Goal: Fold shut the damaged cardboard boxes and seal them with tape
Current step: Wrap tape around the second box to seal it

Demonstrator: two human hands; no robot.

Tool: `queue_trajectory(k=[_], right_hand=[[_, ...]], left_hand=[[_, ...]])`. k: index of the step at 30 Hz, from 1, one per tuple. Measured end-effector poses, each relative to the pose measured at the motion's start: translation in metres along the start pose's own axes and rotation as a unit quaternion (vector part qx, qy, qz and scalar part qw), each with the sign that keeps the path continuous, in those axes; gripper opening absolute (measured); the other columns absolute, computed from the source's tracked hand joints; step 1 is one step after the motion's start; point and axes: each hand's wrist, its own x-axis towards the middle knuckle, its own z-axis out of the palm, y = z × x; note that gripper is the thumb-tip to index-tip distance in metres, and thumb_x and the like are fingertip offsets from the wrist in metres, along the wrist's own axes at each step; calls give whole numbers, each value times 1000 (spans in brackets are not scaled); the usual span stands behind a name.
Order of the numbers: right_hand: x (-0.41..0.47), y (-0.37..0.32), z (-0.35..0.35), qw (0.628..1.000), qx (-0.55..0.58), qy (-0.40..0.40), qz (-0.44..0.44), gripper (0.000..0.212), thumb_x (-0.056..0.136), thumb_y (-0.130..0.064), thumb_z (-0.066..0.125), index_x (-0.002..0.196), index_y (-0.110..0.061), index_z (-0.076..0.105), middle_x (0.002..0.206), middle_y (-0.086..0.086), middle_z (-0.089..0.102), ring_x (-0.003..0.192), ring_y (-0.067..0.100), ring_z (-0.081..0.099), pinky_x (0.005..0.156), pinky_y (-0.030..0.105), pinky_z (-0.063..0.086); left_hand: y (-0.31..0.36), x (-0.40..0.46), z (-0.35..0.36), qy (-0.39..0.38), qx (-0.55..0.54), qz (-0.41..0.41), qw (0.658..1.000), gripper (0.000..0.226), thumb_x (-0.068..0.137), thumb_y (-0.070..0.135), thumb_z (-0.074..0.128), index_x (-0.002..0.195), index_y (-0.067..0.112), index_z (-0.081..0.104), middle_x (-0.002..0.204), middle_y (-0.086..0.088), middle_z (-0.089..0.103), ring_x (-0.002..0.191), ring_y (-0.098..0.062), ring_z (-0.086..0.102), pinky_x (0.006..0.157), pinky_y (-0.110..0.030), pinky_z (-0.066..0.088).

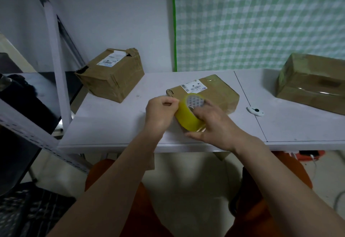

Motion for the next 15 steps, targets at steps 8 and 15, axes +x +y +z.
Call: queue_trajectory(k=[8,15], right_hand=[[-3,-11,-9,996,18,-56,61,32,90,-35,61,73,-25,35,62,-15,35,59,13,37,54,27,27],[-3,-15,-19,995,7,-56,79,37,90,-35,60,68,-29,30,59,-13,35,62,18,39,59,30,28]], left_hand=[[-4,0,-5,-34,45,139,989,11,92,6,57,88,14,63,97,-4,69,93,-19,65,88,-38,52],[-3,-8,-2,-53,-38,141,988,23,95,3,50,84,21,57,91,1,71,92,-15,67,89,-36,53]])
